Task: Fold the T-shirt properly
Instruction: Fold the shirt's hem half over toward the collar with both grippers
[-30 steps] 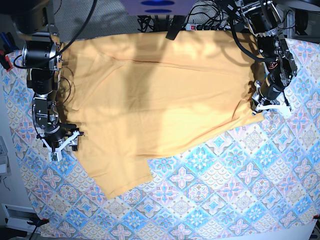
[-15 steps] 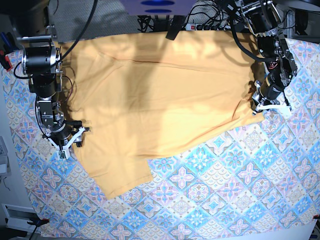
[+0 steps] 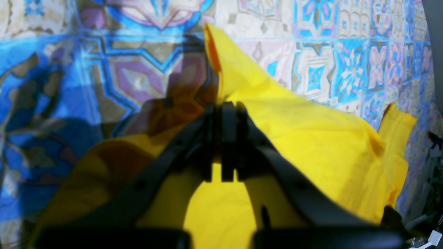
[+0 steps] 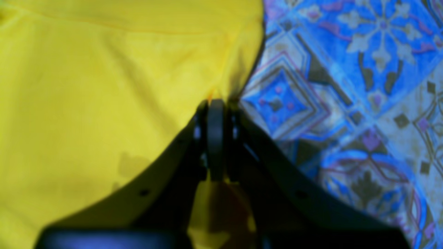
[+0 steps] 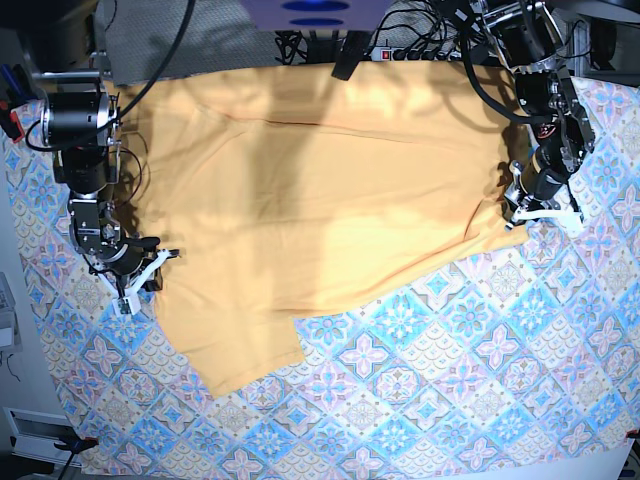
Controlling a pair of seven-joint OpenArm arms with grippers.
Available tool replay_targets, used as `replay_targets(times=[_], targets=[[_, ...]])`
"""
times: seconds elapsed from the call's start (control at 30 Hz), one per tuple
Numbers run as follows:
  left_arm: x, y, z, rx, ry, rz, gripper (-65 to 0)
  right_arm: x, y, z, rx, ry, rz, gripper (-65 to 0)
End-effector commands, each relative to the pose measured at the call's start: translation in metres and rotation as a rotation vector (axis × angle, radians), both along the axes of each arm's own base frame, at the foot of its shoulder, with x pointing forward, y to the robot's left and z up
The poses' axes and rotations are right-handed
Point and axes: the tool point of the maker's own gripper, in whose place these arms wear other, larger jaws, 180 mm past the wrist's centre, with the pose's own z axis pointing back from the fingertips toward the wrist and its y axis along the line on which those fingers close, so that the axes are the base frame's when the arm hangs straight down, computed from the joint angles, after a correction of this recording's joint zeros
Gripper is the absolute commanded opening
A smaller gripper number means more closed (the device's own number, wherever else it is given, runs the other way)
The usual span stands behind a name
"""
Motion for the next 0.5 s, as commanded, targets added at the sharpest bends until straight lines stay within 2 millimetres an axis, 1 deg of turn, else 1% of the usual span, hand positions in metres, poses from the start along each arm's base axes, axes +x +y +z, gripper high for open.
replay_targets(times=[0.0, 0.03, 0.1, 0.13, 0.17, 0.27, 0.33, 0.37, 0.4, 0.47], targets=[[0.01, 0.008, 0.014, 0.022, -0.045, 0.002, -65.0, 0.017, -0.013, 0.022, -0.012, -0.061, -0.02, -64.2], [0.01, 0.008, 0.014, 0.022, -0.045, 0.002, -65.0, 0.019, -0.015, 0.026, -0.01, -0.077, -0.028, -64.2], [0.01, 0.008, 0.014, 0.022, -0.045, 0.002, -65.0, 0.015, -0.02, 0.029, -0.018, -0.096, -0.032, -64.2], [0.01, 0.008, 0.014, 0.022, -0.045, 0.002, -65.0, 0.014, -0.026, 0.033, -0.037, -0.11, -0.025, -64.2], [0.01, 0.008, 0.014, 0.022, -0.045, 0.002, -65.0, 0.013, -0.027, 0.037, -0.049, -0.121, -0.016, -64.2], [0.003, 0.008, 0.011, 0.022, -0.032, 0.001, -65.0, 0.003, -0.027, 0.037, -0.074, -0.115, 0.005, -64.3], [0.004, 0.008, 0.017, 0.037, -0.047, -0.006, -65.0, -0.002, -0.024, 0.039, -0.094, -0.11, 0.028, -64.3], [-0.001, 0.009, 0.019, 0.048, -0.047, -0.011, -65.0, -0.005, -0.025, 0.041, -0.108, -0.114, 0.038, -64.3], [-0.001, 0.008, 0.025, 0.061, -0.059, -0.018, -65.0, -0.008, -0.03, 0.046, -0.129, -0.12, 0.047, -64.3], [-0.003, 0.008, 0.034, 0.082, -0.075, -0.029, -65.0, -0.012, -0.03, 0.052, -0.152, -0.13, 0.068, -64.3]])
